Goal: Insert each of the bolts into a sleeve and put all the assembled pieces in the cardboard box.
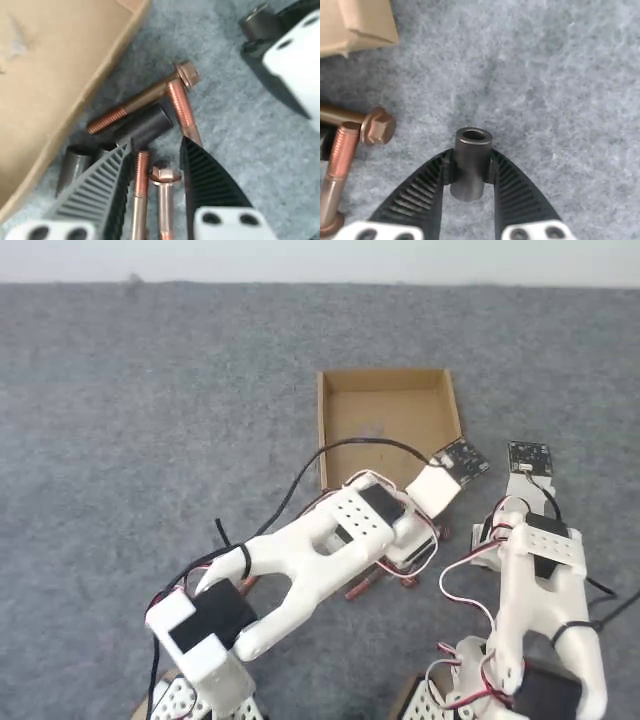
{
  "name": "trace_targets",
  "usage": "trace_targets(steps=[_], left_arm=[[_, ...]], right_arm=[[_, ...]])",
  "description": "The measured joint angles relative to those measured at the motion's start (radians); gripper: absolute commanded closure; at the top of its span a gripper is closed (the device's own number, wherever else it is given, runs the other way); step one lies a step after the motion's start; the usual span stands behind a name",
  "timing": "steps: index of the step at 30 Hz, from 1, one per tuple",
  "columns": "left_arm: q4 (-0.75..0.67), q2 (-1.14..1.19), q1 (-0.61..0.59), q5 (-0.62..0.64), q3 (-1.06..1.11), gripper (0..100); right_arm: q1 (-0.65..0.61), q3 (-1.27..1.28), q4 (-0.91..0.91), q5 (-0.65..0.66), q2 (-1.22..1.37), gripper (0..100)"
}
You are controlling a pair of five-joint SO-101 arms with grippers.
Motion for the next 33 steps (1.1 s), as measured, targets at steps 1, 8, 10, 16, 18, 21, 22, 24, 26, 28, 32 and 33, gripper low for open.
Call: trace_targets(steps=[1, 8, 10, 16, 18, 21, 22, 24, 26, 28, 32, 33], left_arm=[[-0.009, 0.0, 0.0, 0.0, 0.005, 85], [-0.04, 0.011, 0.038, 0.0, 0.017, 85], [-0.054, 0.044, 0.052, 0.003, 0.017, 85], [0.032, 0.175, 0.038, 0.057, -0.114, 86], [0.074, 0.207, 0.035, 0.06, -0.157, 86], [0.112, 0.235, 0.035, 0.061, -0.201, 86], [0.117, 0.238, 0.035, 0.061, -0.207, 86], [0.123, 0.238, 0.035, 0.061, -0.212, 86], [0.124, 0.238, 0.035, 0.06, -0.213, 90], [0.124, 0.238, 0.035, 0.061, -0.213, 99], [0.129, 0.238, 0.038, 0.06, -0.215, 99], [0.147, 0.238, 0.038, 0.046, -0.218, 99]], right_arm=[[0.0, 0.0, 0.0, 0.0, 0.0, 99.1], [0.0, 0.0, 0.0, 0.0, 0.0, 99.1], [0.0, 0.0, 0.0, 0.0, 0.0, 99.1], [0.0, 0.0, 0.0, 0.0, 0.0, 99.1], [0.0, 0.0, 0.0, 0.0, 0.0, 99.1], [0.0, 0.0, 0.0, 0.0, 0.0, 99.1], [0.0, 0.0, 0.0, 0.0, 0.0, 99.1], [0.0, 0.0, 0.0, 0.0, 0.0, 99.1], [0.0, 0.0, 0.0, 0.0, 0.0, 99.1], [0.0, 0.0, 0.0, 0.0, 0.0, 99.1], [0.0, 0.0, 0.0, 0.0, 0.0, 99.1], [0.0, 0.0, 0.0, 0.0, 0.0, 99.1]])
